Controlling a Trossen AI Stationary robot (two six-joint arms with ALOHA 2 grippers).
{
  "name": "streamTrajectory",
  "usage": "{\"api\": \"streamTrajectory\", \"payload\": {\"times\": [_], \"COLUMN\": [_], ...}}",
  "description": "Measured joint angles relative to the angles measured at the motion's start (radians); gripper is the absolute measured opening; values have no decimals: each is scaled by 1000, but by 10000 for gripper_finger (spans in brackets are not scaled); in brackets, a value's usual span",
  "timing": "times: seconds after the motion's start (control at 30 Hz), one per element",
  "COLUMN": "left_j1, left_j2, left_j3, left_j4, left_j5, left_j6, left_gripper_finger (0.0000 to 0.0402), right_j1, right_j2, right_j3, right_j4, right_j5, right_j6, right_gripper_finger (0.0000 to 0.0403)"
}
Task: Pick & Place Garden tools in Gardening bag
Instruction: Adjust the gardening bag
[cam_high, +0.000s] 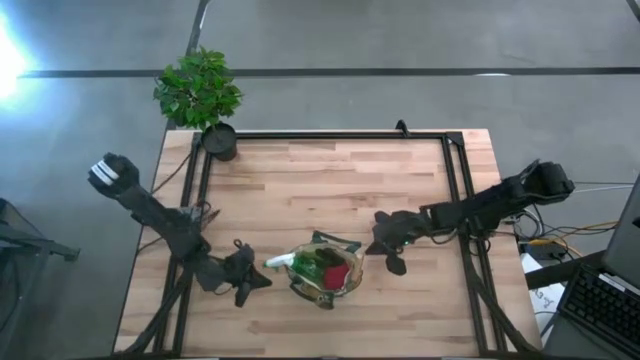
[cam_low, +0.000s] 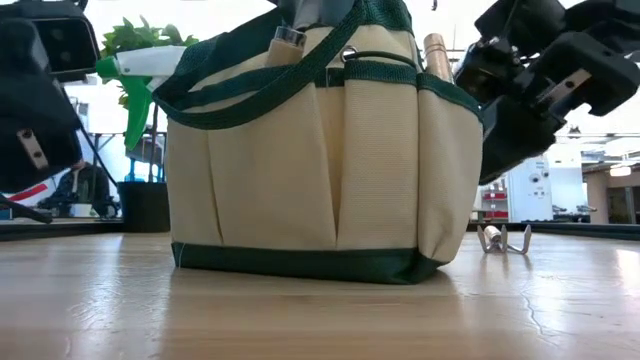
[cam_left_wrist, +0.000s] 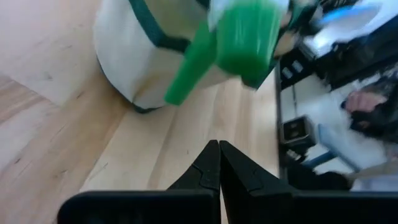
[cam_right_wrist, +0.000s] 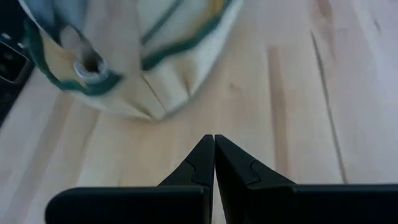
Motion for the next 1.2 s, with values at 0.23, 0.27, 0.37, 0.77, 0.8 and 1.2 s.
{"api": "streamTrajectory", "payload": {"times": [0.23, 0.27, 0.37, 0.77, 0.8, 1.2], "left_j1": [26, 31, 46, 137, 151, 421], "left_j2": [78, 78, 67, 57, 61, 64], "left_j3": [51, 53, 54, 51, 51, 53], "left_j4": [4, 5, 3, -30, -31, -11], "left_j5": [14, 14, 14, 41, 54, 245], "left_j6": [67, 74, 97, 155, 162, 376], "left_gripper_finger": [6, 7, 6, 3, 3, 2], "right_j1": [2, 4, 11, 97, 101, 114], "right_j2": [96, 108, 147, 301, 308, 298], "right_j3": [16, 21, 40, 152, 160, 178], "right_j4": [207, 207, 208, 281, 280, 281], "right_j5": [-83, -83, -91, -109, -109, -98], "right_j6": [-3, 3, 27, 53, 53, 57], "right_gripper_finger": [8, 8, 8, 8, 8, 8]}}
